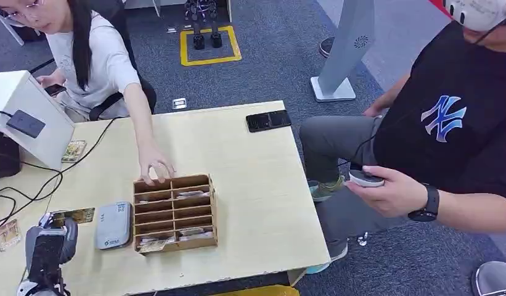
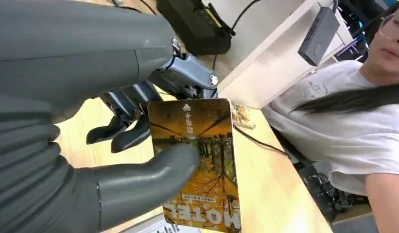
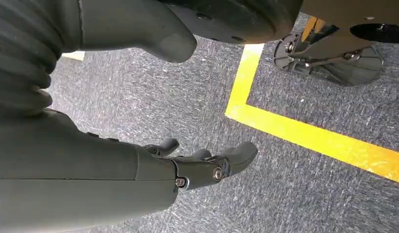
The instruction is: Pass the card to the sensor for recognition and then transmit it.
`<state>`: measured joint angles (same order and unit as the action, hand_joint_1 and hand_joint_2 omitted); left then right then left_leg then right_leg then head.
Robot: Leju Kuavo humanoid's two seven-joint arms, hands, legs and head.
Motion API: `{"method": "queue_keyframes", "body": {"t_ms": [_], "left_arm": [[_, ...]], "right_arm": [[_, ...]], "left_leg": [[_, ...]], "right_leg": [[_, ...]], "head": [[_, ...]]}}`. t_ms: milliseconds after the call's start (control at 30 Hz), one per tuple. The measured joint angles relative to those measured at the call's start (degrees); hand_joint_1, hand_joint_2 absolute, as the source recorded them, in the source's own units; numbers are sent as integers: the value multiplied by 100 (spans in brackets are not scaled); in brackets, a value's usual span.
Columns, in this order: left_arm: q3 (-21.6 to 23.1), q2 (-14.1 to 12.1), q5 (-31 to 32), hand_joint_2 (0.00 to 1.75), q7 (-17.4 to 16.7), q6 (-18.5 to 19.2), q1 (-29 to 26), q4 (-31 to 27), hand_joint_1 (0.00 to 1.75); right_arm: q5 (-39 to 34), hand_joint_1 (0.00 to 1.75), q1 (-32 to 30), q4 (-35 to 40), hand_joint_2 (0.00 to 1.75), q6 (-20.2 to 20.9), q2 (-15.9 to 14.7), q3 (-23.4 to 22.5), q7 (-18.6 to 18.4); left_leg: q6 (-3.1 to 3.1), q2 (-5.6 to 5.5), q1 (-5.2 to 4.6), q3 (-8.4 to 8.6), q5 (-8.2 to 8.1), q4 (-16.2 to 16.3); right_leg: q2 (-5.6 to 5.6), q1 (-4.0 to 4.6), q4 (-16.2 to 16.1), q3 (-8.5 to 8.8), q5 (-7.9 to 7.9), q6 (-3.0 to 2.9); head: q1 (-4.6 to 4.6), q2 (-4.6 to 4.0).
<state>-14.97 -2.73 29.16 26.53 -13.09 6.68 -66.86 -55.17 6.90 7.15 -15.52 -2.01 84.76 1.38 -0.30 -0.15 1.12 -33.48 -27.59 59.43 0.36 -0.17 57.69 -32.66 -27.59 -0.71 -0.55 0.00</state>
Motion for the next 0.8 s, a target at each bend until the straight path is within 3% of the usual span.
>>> {"method": "queue_keyframes", "body": {"t_ms": [800], "left_arm": [[199, 22, 310, 175, -312, 68, 243, 529, 175]], "right_arm": [[-94, 0, 3, 0, 175, -11, 9, 101, 0]], "left_leg": [[0, 1, 0, 0, 0, 0]], "right_leg": [[1, 0, 0, 1, 0, 0]], "head": [[0, 0]]}}
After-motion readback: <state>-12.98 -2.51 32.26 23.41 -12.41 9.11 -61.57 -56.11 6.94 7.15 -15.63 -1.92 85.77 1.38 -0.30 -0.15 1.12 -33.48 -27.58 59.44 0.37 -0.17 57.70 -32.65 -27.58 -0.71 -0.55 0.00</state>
